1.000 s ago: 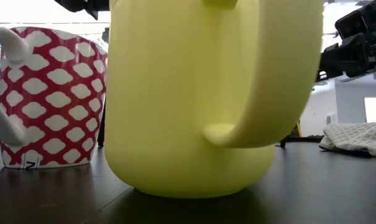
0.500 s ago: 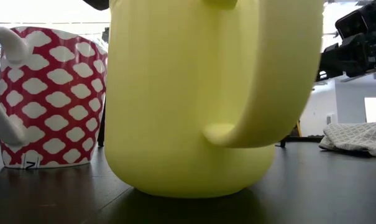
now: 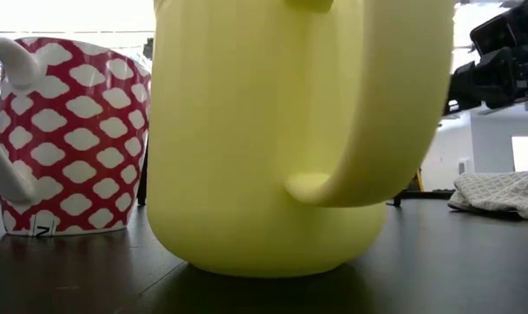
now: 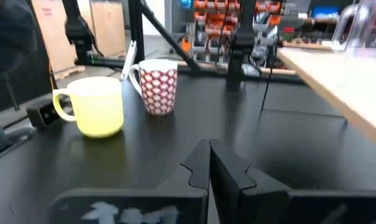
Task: Stack small to large cups/mugs on shelf
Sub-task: Put the transparent mug on the shelf
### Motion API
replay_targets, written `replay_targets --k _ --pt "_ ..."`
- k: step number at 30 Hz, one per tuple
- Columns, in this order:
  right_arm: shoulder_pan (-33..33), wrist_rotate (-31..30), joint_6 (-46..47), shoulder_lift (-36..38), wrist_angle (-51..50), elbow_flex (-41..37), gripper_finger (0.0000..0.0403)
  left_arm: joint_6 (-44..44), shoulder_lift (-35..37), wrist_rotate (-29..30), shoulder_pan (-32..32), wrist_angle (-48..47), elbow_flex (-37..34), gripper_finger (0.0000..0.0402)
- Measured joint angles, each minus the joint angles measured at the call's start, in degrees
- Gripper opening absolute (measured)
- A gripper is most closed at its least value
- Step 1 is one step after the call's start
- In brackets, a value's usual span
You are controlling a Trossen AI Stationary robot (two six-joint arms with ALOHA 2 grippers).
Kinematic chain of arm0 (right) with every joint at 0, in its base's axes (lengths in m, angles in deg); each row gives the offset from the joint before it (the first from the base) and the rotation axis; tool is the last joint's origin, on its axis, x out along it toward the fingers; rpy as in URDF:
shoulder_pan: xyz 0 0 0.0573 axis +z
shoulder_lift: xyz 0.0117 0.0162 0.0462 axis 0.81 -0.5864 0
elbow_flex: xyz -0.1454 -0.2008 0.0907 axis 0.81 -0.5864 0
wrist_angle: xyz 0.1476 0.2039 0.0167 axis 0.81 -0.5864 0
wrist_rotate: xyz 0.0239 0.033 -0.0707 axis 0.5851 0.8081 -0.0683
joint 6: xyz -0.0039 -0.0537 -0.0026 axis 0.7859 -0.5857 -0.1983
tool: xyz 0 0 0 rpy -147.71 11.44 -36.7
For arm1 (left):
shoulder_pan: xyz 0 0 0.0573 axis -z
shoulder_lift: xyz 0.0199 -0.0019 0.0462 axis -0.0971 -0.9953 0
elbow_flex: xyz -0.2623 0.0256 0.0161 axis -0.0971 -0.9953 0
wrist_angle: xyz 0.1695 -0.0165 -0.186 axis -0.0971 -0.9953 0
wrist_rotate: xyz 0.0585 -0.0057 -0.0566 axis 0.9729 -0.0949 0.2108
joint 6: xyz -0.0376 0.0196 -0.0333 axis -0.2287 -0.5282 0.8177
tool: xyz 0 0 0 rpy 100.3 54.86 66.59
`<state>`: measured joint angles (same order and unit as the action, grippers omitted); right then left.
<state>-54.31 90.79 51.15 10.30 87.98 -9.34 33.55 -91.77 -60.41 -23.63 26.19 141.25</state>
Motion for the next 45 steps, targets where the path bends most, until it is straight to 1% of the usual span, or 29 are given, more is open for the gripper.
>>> replay_targets --k 4,9,13,21,25,27,29,33,36,41,45 --pt "-0.01 -0.01 0.22 0.04 1.29 0.00 0.0000 -1.64 -1.09 0.07 -0.03 -0.43 1.56 0.0021" --pt "-0.01 -0.01 0.08 0.00 1.38 0.02 0.0000 -1.52 -1.13 0.79 -0.49 -0.39 1.72 0.0021" --pt "-0.01 -0.01 -0.26 -0.02 1.73 0.02 0.0000 0.25 -1.15 3.25 -0.92 2.48 1.72 0.0021" --pt "0.01 -0.09 -0.11 -0.02 2.24 0.02 0.0000 1.80 -1.15 3.45 -2.44 3.92 1.72 0.0021" --pt "-0.01 -0.17 -0.09 -0.02 2.46 0.03 0.0000 1.98 -2.87 3.48 -2.84 5.55 1.77 0.0021" --pt "-0.01 -0.18 -0.09 -0.02 3.07 0.04 0.0000 3.15 -4.54 3.39 -2.93 8.00 1.80 0.0021" --pt "-0.01 -0.18 -0.07 -0.03 3.55 0.04 0.0000 4.23 -6.43 3.19 -2.93 8.03 3.33 0.0021" --pt "0.01 -0.18 0.28 -0.02 3.47 0.04 0.0000 4.17 -9.80 -0.14 -2.92 5.68 7.53 0.0021" --pt "0.00 -0.19 0.35 -0.02 2.87 0.04 0.0000 4.04 -11.72 -1.33 -2.83 3.31 10.34 0.0021" --pt "0.01 -0.18 0.27 -0.15 2.56 0.04 0.0000 2.19 -13.69 -1.35 -2.75 -2.35 13.41 0.0021" --pt "-0.01 -0.18 0.22 -0.40 2.17 0.04 0.0000 1.56 -13.83 -1.34 -2.49 -2.74 13.55 0.0021"
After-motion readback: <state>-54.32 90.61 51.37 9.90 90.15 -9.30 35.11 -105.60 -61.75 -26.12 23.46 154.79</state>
